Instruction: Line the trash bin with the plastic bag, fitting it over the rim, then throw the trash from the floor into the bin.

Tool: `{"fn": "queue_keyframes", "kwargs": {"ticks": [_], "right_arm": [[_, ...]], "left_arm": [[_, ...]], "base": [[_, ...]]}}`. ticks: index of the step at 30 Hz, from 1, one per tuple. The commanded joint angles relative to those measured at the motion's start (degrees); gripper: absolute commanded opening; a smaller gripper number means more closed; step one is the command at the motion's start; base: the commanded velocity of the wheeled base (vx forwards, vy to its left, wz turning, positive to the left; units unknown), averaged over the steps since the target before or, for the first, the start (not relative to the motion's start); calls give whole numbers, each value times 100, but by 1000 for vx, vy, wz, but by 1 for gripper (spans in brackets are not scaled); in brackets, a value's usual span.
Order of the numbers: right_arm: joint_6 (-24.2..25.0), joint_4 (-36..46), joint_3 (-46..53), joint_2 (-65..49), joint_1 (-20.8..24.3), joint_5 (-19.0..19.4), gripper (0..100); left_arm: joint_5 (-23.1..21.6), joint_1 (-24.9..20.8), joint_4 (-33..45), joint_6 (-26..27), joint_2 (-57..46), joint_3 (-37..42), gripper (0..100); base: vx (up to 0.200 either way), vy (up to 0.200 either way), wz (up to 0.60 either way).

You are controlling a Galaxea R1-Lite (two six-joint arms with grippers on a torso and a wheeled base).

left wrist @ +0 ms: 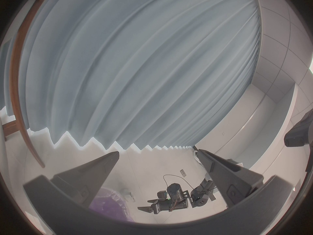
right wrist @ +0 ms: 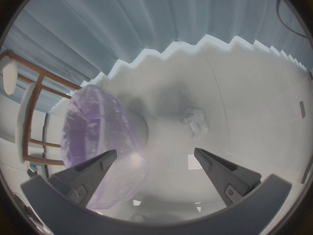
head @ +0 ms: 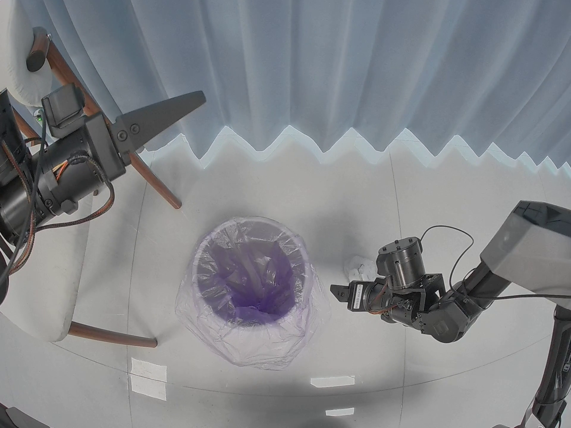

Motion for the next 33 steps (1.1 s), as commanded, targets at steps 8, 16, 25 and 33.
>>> {"fn": "queue_keyframes", "kwargs": {"ticks": [8, 16, 25, 33], "right_arm": [[-816, -43, -806, 1100, -459, -12, 100], [-1335, -87, -1711, 2076, -635, -188, 100], [-1564, -69, -2133, 2462, -969, -153, 100], [-1731, 405, -2599, 2541, -969, 190, 100]], "left_arm": [[19, 56, -18, 259, -183, 116, 100], [19, 82, -18, 267, -244, 107, 100], [-8, 188, -9, 250, -270, 90, 100], [-8, 197, -9, 259, -253, 81, 100]], "base": [[0, 0, 0], [0, 0, 0], [0, 0, 0], [0, 0, 0]]}}
